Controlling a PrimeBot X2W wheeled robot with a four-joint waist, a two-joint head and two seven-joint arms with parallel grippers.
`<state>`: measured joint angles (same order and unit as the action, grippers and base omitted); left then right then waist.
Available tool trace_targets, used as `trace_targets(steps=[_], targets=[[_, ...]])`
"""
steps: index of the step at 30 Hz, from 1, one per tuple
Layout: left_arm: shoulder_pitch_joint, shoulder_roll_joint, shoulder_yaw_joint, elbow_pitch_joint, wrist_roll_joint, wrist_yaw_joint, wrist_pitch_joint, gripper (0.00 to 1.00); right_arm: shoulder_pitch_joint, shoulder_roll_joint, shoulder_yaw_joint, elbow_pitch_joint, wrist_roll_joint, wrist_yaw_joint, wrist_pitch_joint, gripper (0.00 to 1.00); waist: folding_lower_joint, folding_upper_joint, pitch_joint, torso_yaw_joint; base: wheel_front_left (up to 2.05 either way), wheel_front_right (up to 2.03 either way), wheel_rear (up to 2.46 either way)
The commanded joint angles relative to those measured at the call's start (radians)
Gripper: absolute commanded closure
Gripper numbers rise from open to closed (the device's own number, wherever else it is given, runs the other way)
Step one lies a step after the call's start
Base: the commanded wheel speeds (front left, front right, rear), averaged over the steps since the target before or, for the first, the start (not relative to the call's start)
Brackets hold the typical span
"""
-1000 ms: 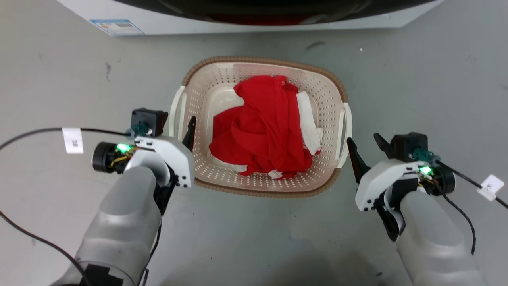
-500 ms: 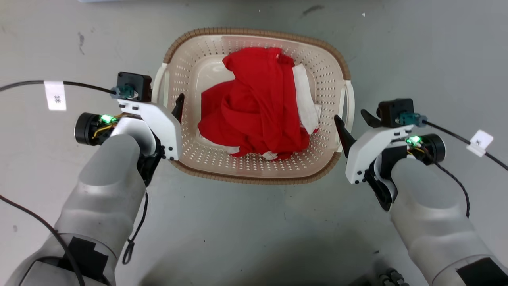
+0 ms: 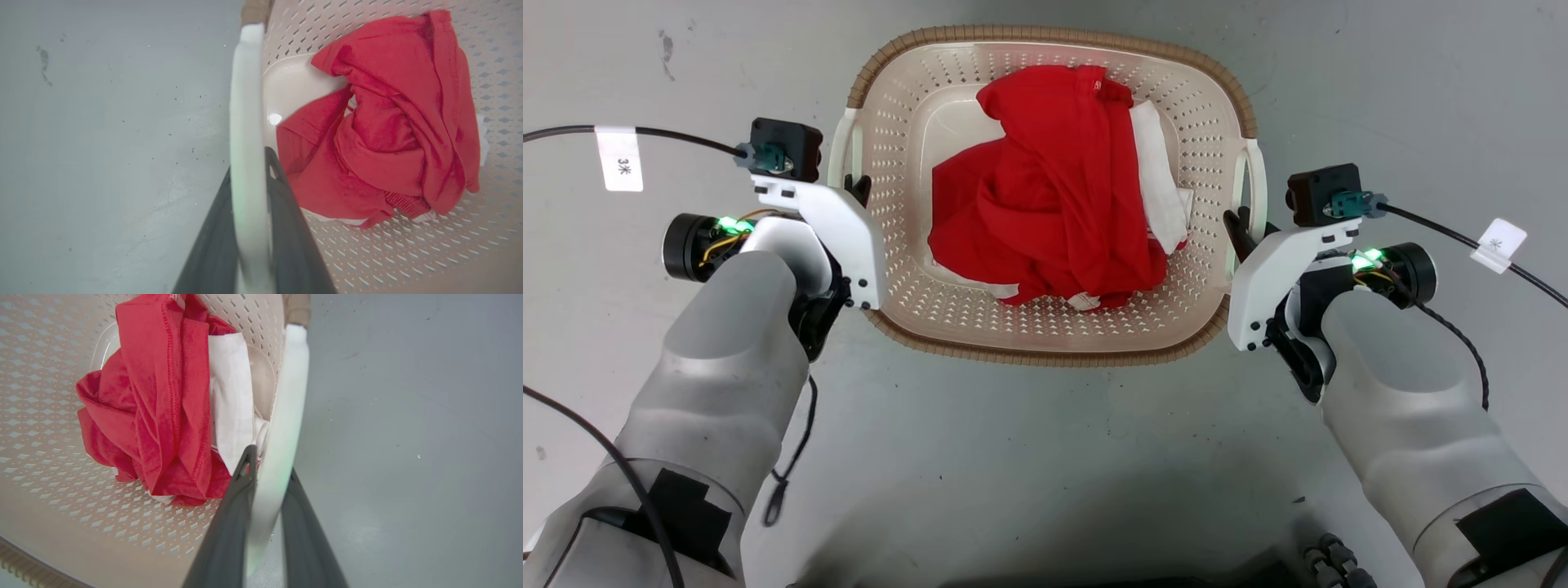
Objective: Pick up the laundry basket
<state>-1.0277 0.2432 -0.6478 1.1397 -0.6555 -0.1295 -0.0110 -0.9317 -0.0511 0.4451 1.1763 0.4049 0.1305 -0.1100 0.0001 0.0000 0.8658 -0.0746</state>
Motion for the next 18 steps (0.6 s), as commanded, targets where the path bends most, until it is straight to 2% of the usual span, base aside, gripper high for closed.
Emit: trace_targets(steps=[1, 11, 18], targets=[[-0.005, -0.002, -0.007, -0.005, -0.005, -0.002, 0.002, 1.00, -0.012, 0.001, 0.009, 0.005, 0.002, 0.000, -0.006, 1.00, -0.0001, 0.0000, -0.001, 0.000, 0.00, 0.00, 0.00], [0.014, 0.006, -0.080, -0.022, -0.118, -0.002, 0.036, 1.00, -0.026, 0.003, 0.054, 0.044, 0.029, 0.001, -0.009, 1.00, -0.0001, 0.0000, -0.030, 0.010, 0.00, 0.00, 0.00], [0.048, -0.026, -0.117, -0.014, -0.204, -0.003, 0.075, 1.00, -0.011, 0.005, 0.073, 0.077, 0.041, 0.001, 0.025, 1.00, -0.0001, 0.0000, -0.109, 0.036, 0.00, 0.00, 0.00]])
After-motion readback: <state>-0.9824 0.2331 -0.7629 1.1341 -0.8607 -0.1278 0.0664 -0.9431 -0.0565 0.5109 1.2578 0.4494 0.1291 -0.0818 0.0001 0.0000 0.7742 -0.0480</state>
